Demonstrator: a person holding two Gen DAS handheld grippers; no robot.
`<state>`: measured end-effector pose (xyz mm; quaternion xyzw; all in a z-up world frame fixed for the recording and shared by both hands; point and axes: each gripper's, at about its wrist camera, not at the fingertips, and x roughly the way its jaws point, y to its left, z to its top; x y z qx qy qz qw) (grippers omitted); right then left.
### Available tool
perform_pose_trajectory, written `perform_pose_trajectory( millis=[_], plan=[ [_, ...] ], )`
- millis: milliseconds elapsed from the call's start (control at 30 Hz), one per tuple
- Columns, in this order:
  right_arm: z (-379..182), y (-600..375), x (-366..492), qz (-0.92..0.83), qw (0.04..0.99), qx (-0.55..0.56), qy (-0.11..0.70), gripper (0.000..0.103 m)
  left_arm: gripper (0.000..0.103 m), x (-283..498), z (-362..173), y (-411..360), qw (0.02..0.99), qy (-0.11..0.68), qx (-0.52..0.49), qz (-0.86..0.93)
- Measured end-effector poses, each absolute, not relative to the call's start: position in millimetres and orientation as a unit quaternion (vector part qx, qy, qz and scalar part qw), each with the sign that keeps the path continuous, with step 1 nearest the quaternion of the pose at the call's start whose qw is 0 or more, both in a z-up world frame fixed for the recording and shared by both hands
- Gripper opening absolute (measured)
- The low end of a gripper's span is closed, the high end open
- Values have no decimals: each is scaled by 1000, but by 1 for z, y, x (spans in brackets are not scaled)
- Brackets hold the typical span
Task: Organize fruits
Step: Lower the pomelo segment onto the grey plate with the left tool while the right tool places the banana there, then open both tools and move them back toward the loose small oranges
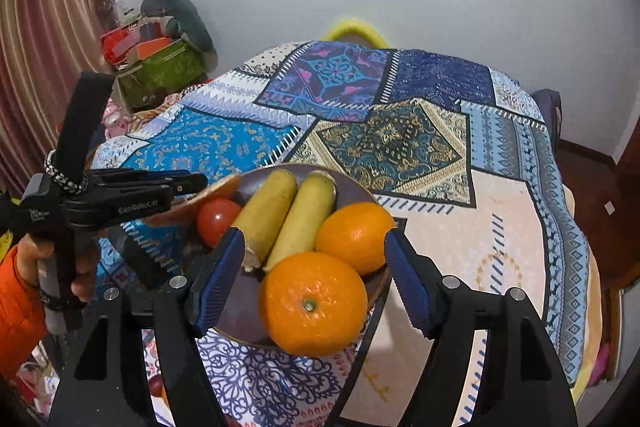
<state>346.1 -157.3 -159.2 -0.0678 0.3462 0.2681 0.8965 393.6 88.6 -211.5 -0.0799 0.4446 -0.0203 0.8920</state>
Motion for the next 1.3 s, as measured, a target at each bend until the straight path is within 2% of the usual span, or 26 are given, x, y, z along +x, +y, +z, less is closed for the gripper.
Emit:
perform_pose_trajectory(
  millis=[500,833,1100,1233,1300],
  plan=[
    [-168,-165,336,266,895,-65,352,69,24,374,-198,84,889,451,-64,-43],
    [-153,-171,311,261,900,-74,342,69,24,321,-156,65,909,413,-27,-58],
    [-134,-170,272,253,907,-90,323,70,33,264,-120,51,920,385,-15,-74],
    [-126,-173,250,250,911,-82,317,84,41,234,-105,48,925,372,-13,-76],
    [-122,-174,238,245,915,-84,310,85,46,219,-99,45,927,366,-12,-78]
  ],
)
